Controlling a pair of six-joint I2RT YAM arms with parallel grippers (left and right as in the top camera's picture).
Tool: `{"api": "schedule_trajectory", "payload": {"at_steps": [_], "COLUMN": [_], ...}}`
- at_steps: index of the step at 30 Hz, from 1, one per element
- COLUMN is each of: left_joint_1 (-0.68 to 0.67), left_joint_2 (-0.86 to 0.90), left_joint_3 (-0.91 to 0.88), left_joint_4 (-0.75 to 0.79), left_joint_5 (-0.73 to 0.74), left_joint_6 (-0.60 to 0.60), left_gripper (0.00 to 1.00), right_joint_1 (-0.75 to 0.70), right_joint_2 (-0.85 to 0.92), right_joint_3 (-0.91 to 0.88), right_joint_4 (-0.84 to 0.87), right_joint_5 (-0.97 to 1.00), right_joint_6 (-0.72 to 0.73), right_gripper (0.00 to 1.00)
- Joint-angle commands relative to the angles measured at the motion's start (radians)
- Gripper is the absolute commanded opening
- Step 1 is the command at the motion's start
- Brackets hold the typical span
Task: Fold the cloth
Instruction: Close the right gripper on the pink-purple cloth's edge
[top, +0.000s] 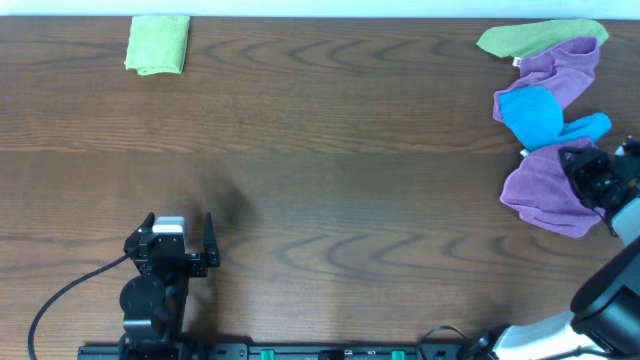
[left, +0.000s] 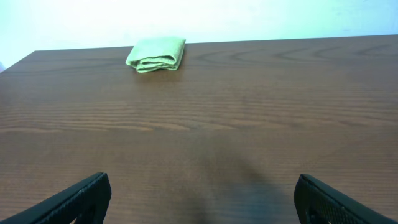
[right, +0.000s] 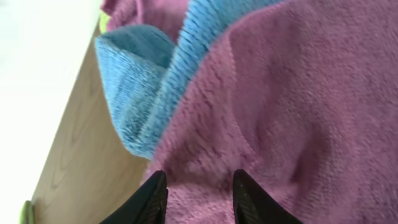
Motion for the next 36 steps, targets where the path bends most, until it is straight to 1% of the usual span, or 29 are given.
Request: {"api": "schedule_trajectory", "payload": {"at_steps": [1, 3, 7, 13, 19, 26, 29, 34, 36], "left_joint_1": [0.0, 0.0, 0.0, 0.0, 0.0, 0.0, 0.0, 0.0, -0.001], "left_joint_2": [-0.006, -0.006, -0.006, -0.006, -0.006, -0.006, -0.006, -0.006, -0.006], "left_joint_3": [-0.025, -0.025, -0.025, -0.025, -0.025, -0.025, -0.025, -0.025, -0.025], "left_joint_4": [-0.006, -0.006, -0.006, -0.006, -0.006, -0.007, -0.006, -0.006, -0.006], "left_joint_5": [-0.001, -0.001, -0.001, -0.001, -0.001, -0.001, -0.001, -0.001, -0.001], "left_joint_6": [0.021, 0.021, 0.021, 0.021, 0.021, 0.021, 0.021, 0.021, 0.021], "left_gripper": [0.95, 0.95, 0.95, 0.95, 0.95, 0.95, 0.95, 0.95, 0.95], "right_joint_1": [-0.008, -0.008, -0.008, -0.003, 0.018, 0.024, 0.024, 0.024, 0.024], "right_joint_2": [0.01, 0.01, 0.01, 0.01, 0.015, 0.042, 0.054, 0.054, 0.054], "right_joint_3": [0.014, 0.014, 0.014, 0.014, 0.014, 0.014, 0.014, 0.014, 0.016], "right_joint_4": [-0.016, -0.021, -0.016, -0.005, 0.027, 0.034, 0.034, 0.045, 0.052], "right_joint_5": [0.048, 0.051, 0.056, 0.056, 0.063, 0.062, 0.058, 0.045, 0.02], "right_joint_6": [-0.037, -0.05, -0.05, -0.057, -0.057, -0.056, -0.053, -0.036, -0.026], "right_gripper": [0.37, 0.37, 0.33, 0.32, 0.33, 0.31, 0.25, 0.13, 0.04]}}
